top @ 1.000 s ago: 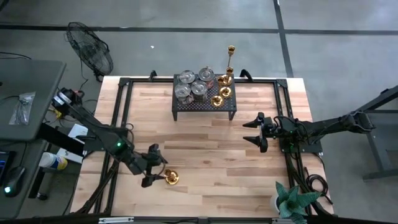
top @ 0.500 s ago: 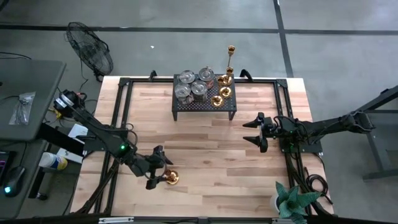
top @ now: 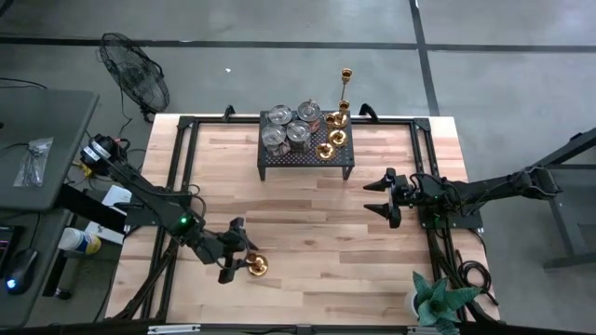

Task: Pick & Place candle stick holders
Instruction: Align the golden candle holder with the golden candle holder on the shelf

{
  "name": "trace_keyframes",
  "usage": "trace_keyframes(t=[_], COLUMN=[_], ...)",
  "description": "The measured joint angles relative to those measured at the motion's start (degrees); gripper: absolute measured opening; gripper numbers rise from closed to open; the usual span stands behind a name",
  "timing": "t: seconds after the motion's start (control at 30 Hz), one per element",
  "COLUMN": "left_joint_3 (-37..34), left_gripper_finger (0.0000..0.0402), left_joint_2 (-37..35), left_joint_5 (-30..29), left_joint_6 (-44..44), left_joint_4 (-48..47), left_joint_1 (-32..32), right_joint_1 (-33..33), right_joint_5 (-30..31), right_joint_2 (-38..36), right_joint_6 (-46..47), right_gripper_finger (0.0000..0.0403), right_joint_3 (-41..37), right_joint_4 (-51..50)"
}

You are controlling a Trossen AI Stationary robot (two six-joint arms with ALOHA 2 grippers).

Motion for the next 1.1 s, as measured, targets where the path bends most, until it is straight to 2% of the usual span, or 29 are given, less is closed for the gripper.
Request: trace_keyframes(t=[0.63,1.1], left_joint_3=[0.0,0.0], left_gripper_finger=[0.0110,0.0102], left_joint_2=[0.0,0.0], left_joint_5=[0.4,0.6], left_joint_6=[0.0,1.0], left_joint_4=[0.4,1.6], left_joint_1=[0.0,0.0], right_joint_1=[0.0,0.1], right_joint_5=[0.0,-0.3], right_joint_2=[0.0,0.0], right_joint_6=[0.0,0.1], right_gripper_finger=[0.0316,0.0316], right_joint_3=[0.0,0.0], right_joint_4=[0.0,0.0])
